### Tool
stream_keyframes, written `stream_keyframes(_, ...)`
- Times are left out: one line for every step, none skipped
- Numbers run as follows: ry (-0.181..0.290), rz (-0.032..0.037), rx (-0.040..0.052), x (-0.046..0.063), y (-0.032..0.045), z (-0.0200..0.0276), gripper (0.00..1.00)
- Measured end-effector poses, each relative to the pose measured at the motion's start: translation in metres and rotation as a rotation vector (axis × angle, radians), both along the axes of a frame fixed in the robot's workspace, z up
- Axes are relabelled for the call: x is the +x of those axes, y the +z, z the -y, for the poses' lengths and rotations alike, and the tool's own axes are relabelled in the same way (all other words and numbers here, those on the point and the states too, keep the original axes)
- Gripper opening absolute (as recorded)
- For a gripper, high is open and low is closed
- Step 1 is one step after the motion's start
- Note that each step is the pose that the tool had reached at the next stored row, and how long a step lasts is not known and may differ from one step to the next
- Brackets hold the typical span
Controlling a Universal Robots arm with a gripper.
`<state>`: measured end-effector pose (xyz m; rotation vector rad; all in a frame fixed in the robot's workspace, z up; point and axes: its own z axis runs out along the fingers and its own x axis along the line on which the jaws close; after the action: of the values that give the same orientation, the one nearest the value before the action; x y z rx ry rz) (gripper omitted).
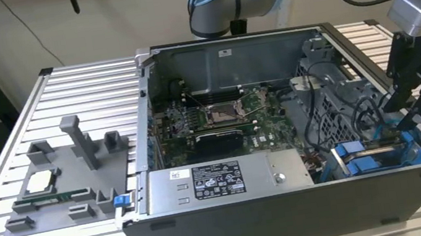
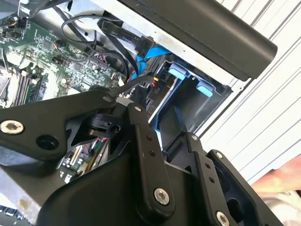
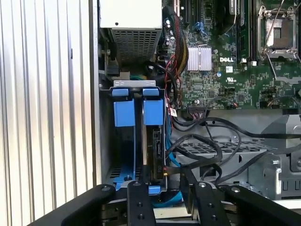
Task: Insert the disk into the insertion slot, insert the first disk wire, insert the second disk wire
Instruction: 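Insert the second disk wire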
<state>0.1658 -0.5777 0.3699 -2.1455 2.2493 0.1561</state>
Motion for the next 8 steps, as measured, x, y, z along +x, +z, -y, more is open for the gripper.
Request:
stream_keyframes(0.0, 0.0, 0.0, 0.0, 0.0, 0.0, 1.0)
stream_keyframes(0.0, 0.0, 0.0, 0.0, 0.0, 0.0, 1.0)
stream_keyframes(0.0, 0.0, 0.0, 0.0, 0.0, 0.0, 1.0)
stream_keyframes(0.0, 0.0, 0.0, 0.0002, 0.0001, 0.0, 1.0)
stream_keyframes(0.0, 0.0, 0.0001, 0.001, 0.0003, 0.0, 1.0)
stream_keyframes(0.0, 0.0, 0.001, 0.0039, 0.0, 0.0, 1.0)
stream_keyframes(0.0, -0.0001, 0.0012, 0.0064, 0.0001, 0.0, 1.0)
stream_keyframes(0.0, -0.0001, 0.0022, 0.0093, 0.0001, 0.0, 1.0)
